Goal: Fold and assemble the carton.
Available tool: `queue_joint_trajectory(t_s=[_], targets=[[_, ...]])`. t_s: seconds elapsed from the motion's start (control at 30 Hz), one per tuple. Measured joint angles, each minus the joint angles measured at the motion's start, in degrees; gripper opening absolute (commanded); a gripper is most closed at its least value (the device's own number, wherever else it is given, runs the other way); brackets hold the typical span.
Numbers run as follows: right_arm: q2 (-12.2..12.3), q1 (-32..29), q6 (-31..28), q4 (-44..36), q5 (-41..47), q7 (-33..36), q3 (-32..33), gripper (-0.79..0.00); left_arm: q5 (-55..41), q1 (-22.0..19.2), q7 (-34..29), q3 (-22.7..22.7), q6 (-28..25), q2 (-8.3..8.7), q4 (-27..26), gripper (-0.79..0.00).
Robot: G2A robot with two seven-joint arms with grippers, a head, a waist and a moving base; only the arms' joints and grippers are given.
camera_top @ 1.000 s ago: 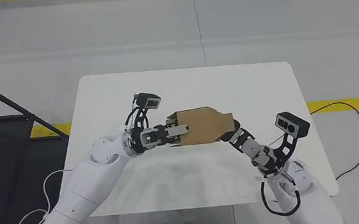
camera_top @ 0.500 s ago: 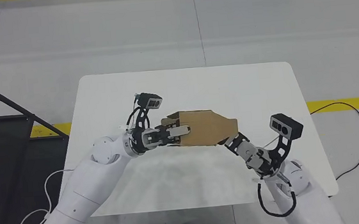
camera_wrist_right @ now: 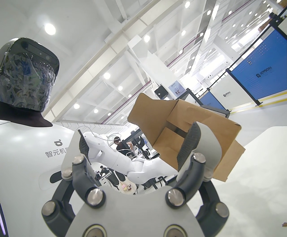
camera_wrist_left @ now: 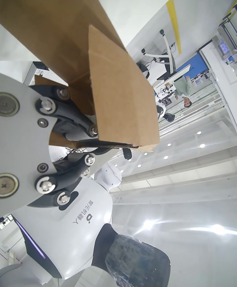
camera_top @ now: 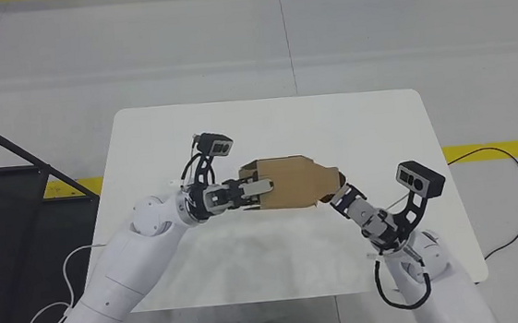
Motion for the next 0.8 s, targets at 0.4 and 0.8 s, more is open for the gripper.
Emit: queue_joint_trajectory(t_s=[0.4, 0.8], targets=[[-0.5, -1.1, 0.0, -0.6, 0.6, -0.4, 1.7, 0.0, 7.6, 1.1, 7.4, -0.2, -7.4, 0.4, -2.9, -0.785], [-0.8, -1.4, 0.0, 0.1, 1.0, 0.2, 2.1, 0.0, 14.1, 0.7, 16.7, 2.6, -16.7, 2.33, -3.5, -0.785]])
